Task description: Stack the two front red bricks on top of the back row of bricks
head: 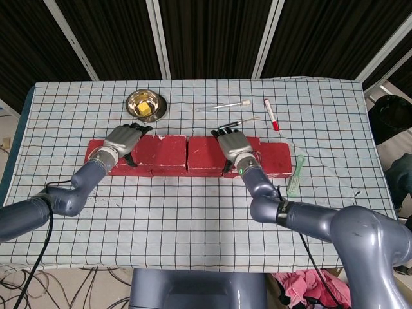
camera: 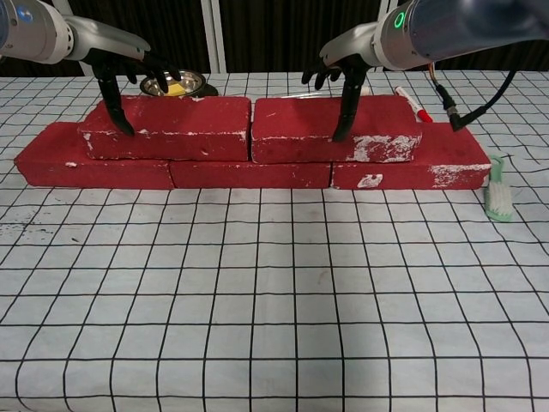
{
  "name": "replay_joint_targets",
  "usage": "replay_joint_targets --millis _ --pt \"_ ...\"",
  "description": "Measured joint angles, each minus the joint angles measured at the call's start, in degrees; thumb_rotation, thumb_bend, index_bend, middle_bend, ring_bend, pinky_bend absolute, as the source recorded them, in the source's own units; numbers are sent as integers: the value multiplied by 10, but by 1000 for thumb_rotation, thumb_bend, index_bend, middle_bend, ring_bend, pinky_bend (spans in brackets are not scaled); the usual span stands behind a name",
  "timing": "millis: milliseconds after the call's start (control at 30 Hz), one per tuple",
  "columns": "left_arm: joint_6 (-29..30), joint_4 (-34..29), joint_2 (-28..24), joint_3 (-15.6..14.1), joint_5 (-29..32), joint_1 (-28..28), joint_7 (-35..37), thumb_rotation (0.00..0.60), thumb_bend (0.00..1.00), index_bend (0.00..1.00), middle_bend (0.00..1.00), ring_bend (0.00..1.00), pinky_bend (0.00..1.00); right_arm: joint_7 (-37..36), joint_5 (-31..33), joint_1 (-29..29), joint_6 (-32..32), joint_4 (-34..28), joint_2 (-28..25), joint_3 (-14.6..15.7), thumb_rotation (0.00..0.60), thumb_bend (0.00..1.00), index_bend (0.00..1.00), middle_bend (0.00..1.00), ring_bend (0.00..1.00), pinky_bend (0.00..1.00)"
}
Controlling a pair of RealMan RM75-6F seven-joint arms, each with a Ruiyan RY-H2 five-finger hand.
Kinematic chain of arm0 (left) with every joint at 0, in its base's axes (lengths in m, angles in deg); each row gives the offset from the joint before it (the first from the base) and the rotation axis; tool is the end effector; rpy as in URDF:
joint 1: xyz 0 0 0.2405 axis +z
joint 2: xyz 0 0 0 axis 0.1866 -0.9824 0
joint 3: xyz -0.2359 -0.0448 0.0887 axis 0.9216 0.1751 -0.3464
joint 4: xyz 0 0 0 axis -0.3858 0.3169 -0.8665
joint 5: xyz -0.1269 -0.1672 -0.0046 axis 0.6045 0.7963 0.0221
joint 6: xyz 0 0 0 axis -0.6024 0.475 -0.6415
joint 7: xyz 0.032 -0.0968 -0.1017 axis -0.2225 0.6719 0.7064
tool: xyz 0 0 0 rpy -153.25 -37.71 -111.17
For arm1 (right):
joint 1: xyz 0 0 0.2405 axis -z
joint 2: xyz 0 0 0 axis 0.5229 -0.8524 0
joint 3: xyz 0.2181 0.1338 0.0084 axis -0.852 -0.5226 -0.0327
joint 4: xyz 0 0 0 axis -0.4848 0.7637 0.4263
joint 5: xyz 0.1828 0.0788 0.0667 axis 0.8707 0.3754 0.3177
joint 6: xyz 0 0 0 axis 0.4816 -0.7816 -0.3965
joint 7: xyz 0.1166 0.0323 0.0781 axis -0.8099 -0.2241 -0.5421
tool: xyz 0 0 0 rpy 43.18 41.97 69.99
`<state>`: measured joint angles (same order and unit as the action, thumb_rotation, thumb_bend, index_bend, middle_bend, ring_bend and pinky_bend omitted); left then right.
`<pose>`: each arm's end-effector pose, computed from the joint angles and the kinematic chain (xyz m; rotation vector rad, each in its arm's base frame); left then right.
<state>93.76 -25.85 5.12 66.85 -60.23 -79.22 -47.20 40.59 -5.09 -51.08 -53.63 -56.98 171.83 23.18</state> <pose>-0.1360 0.4557 0.0525 -1.9628 -0.9808 -0.5186 -0.0369 -0.4502 -0.0026 1.8957 -1.0681 0.5839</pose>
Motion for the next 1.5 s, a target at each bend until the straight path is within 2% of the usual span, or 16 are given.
replay_joint_targets --millis 233,433,667,800,933,1067,1267,1500 --pt "18 -35 -30 3 -7 5 -2 600 0 70 129 40 136 3 0 3 -5 -13 -8 -1 600 0 16 46 0 114" --pt "40 -113 -92 -8 0 12 -19 600 2 70 129 41 134 3 -1 9 -20 -38 -25 -3 600 0 18 46 0 114" --pt "135 -225 -170 -54 39 32 -90 600 62 105 133 42 138 -13 -26 36 -58 -84 -63 -11 600 0 18 46 0 114" --pt "179 -257 -189 -82 59 50 -140 600 97 122 135 45 135 -21 -43 55 -80 -105 -82 -14 600 0 18 46 0 114" --pt "207 -253 -184 -99 69 66 -175 600 102 126 136 45 130 -28 -55 72 -90 -118 -95 -18 600 0 18 46 0 114" --pt "210 -221 -154 -106 81 80 -196 600 104 122 138 46 131 -27 -60 81 -91 -121 -101 -20 600 0 19 46 0 114" --pt "178 -166 -112 -104 89 92 -198 600 104 117 138 46 130 -26 -65 93 -89 -119 -106 -21 600 0 18 46 0 114" --pt "136 -108 -66 -91 81 101 -188 600 104 67 138 46 128 -23 -71 102 -88 -118 -108 -24 600 0 18 46 0 114"
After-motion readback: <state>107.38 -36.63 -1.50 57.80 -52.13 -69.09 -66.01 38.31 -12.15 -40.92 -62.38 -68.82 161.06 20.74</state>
